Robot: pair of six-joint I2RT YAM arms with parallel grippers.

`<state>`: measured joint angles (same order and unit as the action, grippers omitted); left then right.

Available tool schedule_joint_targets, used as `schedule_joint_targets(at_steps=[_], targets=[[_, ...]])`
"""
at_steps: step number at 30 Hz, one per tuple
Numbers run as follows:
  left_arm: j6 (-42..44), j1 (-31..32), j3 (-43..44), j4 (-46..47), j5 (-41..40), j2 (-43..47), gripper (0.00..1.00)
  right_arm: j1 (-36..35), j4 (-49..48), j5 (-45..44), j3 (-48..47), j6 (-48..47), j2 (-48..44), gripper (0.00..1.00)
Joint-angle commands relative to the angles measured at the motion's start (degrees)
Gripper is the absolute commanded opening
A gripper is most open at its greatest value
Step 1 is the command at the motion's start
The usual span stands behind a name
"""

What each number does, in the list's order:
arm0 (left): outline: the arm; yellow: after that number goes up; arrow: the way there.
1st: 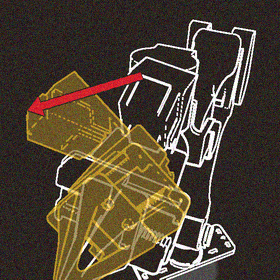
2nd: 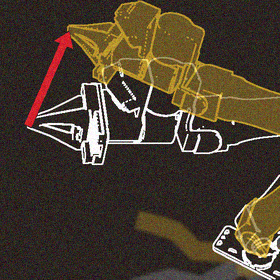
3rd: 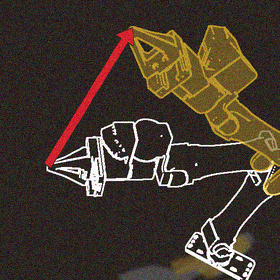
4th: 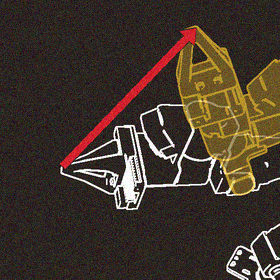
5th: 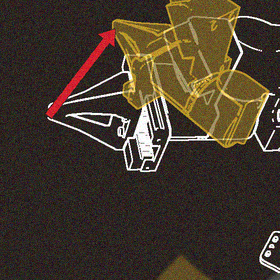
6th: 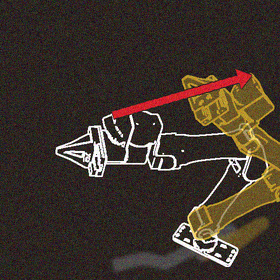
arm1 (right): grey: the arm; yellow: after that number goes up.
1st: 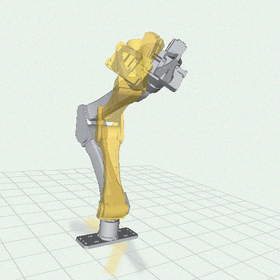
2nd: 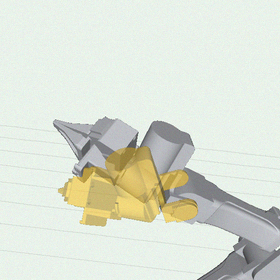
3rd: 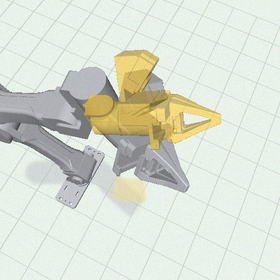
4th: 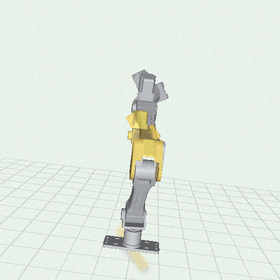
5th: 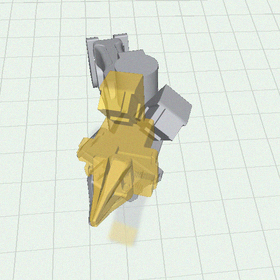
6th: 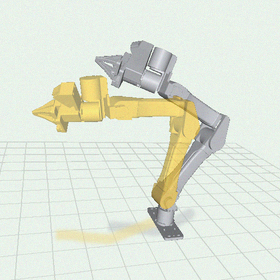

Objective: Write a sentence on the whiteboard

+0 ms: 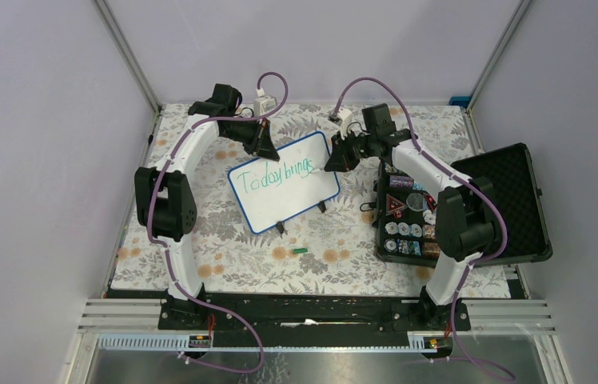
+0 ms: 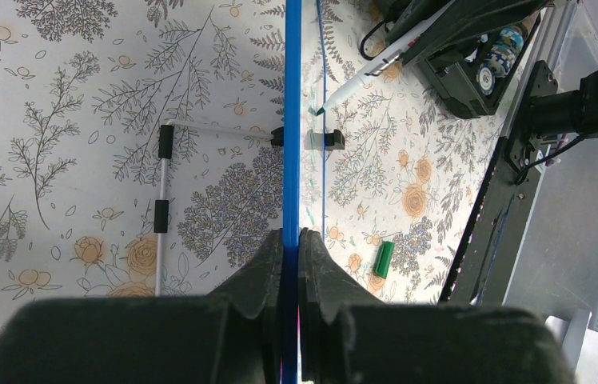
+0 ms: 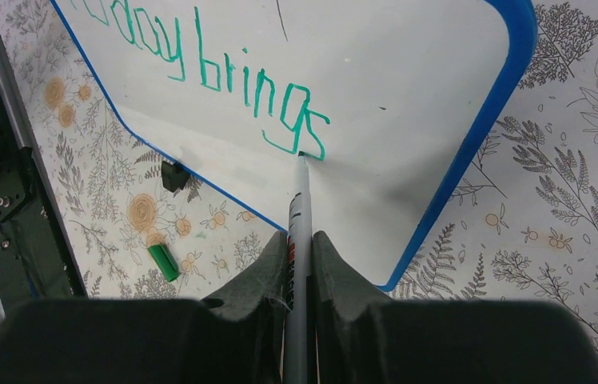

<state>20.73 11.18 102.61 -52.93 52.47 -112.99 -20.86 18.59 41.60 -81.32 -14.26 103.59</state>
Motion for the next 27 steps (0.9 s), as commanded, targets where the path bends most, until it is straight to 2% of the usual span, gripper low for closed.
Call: schedule_joint_targets(at_steps=[1, 6, 8, 12, 15, 19, 27], targets=[[4.07, 1.57, -1.89, -1.85, -7.17, -0.68, 0.0, -0.68, -0.41, -0.05, -0.18, -1.02, -1.71, 0.0], [3.75, 1.57, -1.63, -1.85, -7.52, -0.66, 0.01, -0.68, 0.37, 1.66, -0.26, -1.07, -4.38, 0.0], [3.7, 1.57, -1.63, -1.78, -7.81, -0.4, 0.09, -0.58, 1.36, 2.8, -0.63, -1.12, -5.44, 0.0], [3.12, 0.91, -0.48, -1.79, -8.23, 0.87, 0.3, -0.52, 3.49, 4.56, -1.25, -1.34, -7.33, 0.0], [2.16, -0.31, 1.13, -1.85, -6.8, 1.95, 0.41, -0.52, 5.49, 6.52, -2.0, -1.72, -8.05, 0.0], [2.47, -2.13, 1.72, -3.17, -5.51, 4.29, 0.46, -1.1, 8.3, 7.49, -3.09, -2.39, -8.35, 0.0], [2.63, -8.94, -3.1, -3.19, -1.34, 9.41, 0.53, -4.57, 8.34, 6.04, -2.29, -1.96, -9.45, 0.0]])
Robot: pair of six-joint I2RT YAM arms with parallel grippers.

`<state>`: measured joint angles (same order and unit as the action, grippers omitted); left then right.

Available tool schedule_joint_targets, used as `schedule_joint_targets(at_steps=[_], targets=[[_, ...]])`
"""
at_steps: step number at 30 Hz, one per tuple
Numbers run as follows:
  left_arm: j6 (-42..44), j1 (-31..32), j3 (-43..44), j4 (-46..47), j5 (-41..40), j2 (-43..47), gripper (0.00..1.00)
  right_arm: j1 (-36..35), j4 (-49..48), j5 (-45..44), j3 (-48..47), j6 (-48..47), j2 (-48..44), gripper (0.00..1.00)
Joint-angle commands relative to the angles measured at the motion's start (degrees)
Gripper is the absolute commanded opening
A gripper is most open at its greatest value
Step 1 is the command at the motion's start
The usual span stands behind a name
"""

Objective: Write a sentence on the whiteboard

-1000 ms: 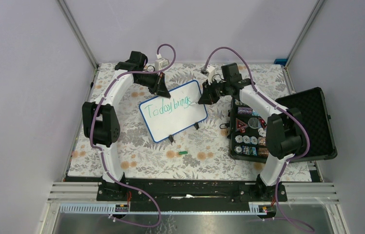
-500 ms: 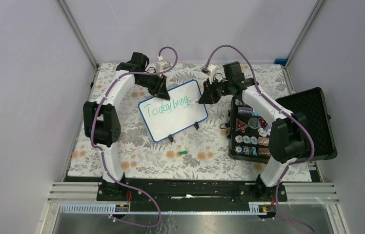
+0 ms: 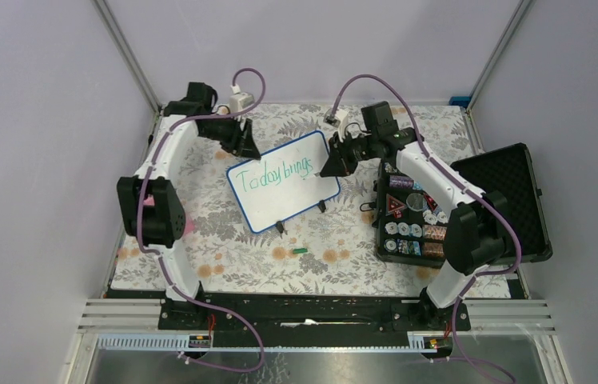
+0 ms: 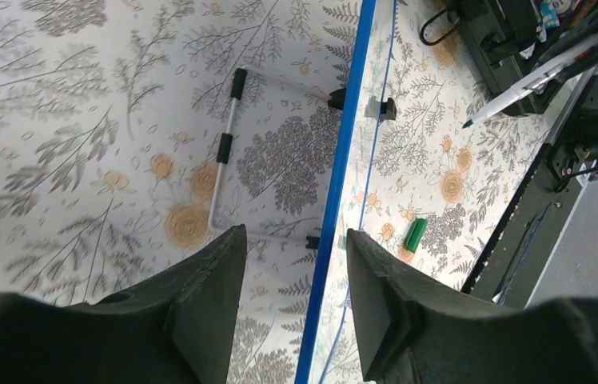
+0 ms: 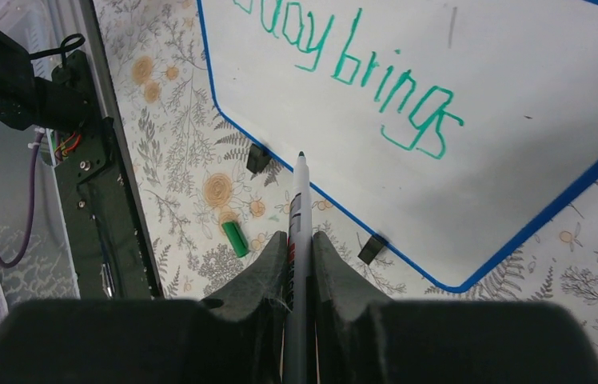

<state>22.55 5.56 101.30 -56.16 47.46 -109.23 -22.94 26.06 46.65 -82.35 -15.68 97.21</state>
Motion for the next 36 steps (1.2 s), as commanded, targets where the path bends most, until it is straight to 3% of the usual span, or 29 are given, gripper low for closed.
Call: schedule_joint_targets(at_steps=[1, 12, 18, 26, 36], targets=[[0.83, -4.14, -2.83, 0.08, 4.46, 6.21, 0.53, -3.43, 0.87, 0.38, -1.25, -0.5, -2.99, 0.0], [-4.14, -7.12, -17.12, 8.79, 7.27, 14.03, 0.52, -10.03, -10.79, -7.78, 2.77, 5.65, -0.92, 0.0], [-3.97, -7.17, -17.04, 8.81, 7.38, 12.45, 0.48, -13.29, -20.6, -12.34, 9.08, 7.12, -1.52, 0.0], [-3.48, -7.15, -17.4, 8.83, 7.7, 11.67, 0.35, -15.68, -28.5, -15.04, 15.32, 7.81, -1.8, 0.0], [-3.44, -7.19, -17.52, 8.76, 7.76, 11.47, 0.22, -15.7, -27.11, -11.74, 15.21, 9.5, -3.22, 0.0]])
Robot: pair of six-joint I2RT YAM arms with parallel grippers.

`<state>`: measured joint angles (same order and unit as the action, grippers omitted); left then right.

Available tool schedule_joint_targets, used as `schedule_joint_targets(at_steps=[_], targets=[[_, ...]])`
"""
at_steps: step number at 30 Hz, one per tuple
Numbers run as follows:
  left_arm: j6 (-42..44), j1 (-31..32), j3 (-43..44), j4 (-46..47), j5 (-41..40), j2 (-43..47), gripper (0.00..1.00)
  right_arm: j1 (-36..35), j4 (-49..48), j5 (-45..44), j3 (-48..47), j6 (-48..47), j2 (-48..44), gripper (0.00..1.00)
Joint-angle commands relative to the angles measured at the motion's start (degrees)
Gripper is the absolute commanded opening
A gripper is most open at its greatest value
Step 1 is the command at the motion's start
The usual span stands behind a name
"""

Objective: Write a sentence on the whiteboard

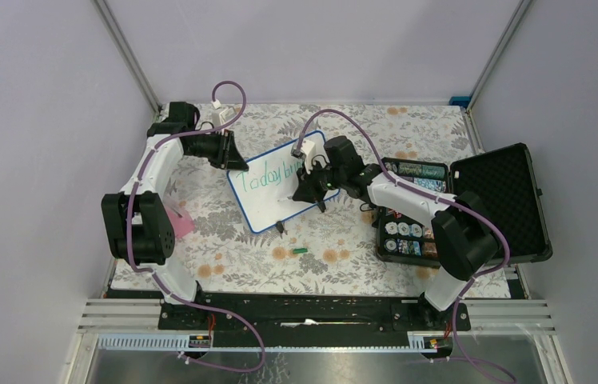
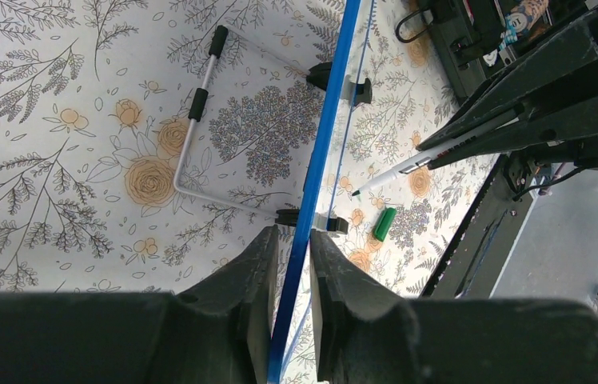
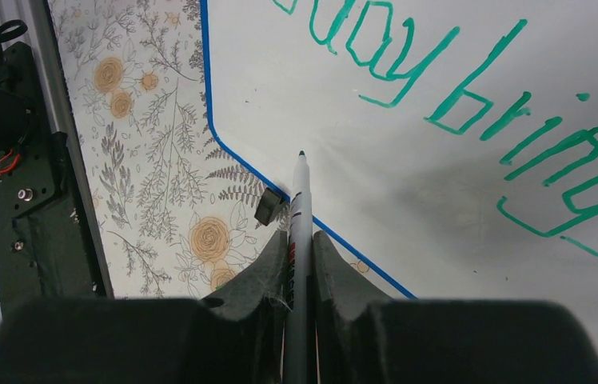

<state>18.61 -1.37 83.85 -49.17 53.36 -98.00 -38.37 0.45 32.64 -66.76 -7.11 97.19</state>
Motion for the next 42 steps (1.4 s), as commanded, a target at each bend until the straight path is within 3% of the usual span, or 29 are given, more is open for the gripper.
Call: schedule_joint_targets(at_steps=[1, 13, 42], targets=[[0.62, -0.22, -0.25, 1.79, 1.83, 0.26, 0.21, -0.29, -0.92, 2.47, -0.49, 0.68, -3.3, 0.0], [1.07, -0.24, -1.21, 1.74, 1.78, 0.06, 0.0, -0.25, -0.88, 1.39, -2.8, -0.45, -1.28, 0.0], [2.84, 0.17, -0.03, 0.56, 1.92, 0.13, 0.0, -0.3, 3.3, -3.17, -7.21, -2.1, 1.78, 0.0]])
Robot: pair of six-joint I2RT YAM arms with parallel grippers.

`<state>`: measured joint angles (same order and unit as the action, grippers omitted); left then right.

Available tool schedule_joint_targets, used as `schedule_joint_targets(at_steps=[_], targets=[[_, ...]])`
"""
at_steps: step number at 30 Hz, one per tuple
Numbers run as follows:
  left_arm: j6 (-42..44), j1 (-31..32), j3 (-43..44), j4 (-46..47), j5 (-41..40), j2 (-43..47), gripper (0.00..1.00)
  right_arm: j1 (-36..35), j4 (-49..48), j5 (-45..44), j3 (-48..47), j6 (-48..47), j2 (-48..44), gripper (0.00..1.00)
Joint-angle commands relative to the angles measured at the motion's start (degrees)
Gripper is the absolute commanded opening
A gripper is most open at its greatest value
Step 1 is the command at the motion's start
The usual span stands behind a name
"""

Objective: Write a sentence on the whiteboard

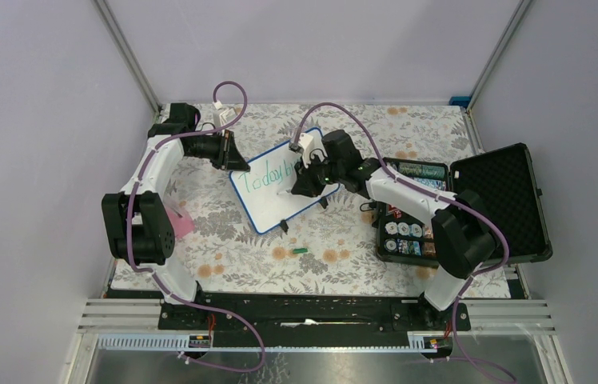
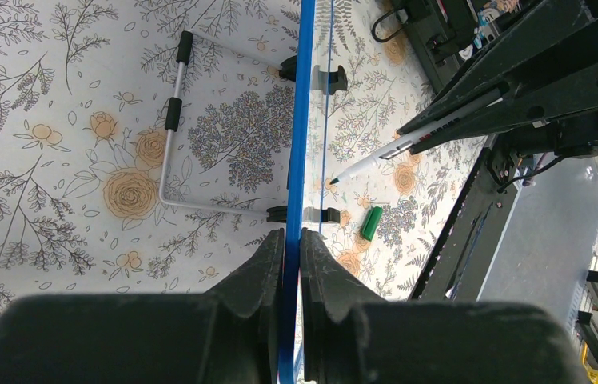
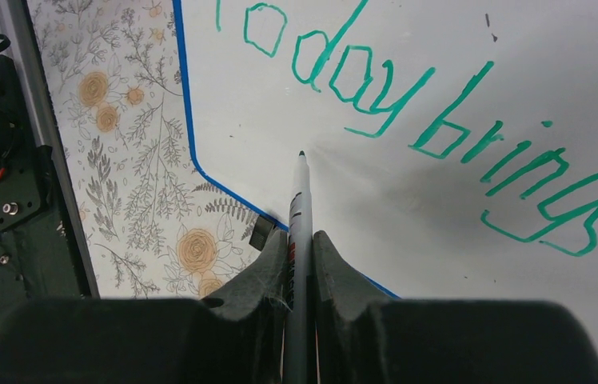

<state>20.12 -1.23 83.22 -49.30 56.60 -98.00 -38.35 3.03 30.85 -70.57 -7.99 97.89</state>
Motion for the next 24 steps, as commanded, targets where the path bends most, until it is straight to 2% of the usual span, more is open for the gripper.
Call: schedule_joint_targets(at_steps=[1, 13, 24], targets=[[1.32, 0.06, 0.62, 0.72, -1.37, 0.12, 0.0, -0.25, 0.83, -1.21, -3.64, -1.28, 1.25, 0.0], [1.41, 0.18, 0.65, 0.77, -1.33, -0.18, 0.0, -0.29, 1.61, -0.3, -1.68, -2.47, 0.42, 0.0], [1.42, 0.21, 0.7, 0.73, -1.26, -0.09, 0.0, -0.26, 1.62, -2.3, -3.89, -2.24, 2.3, 0.0]])
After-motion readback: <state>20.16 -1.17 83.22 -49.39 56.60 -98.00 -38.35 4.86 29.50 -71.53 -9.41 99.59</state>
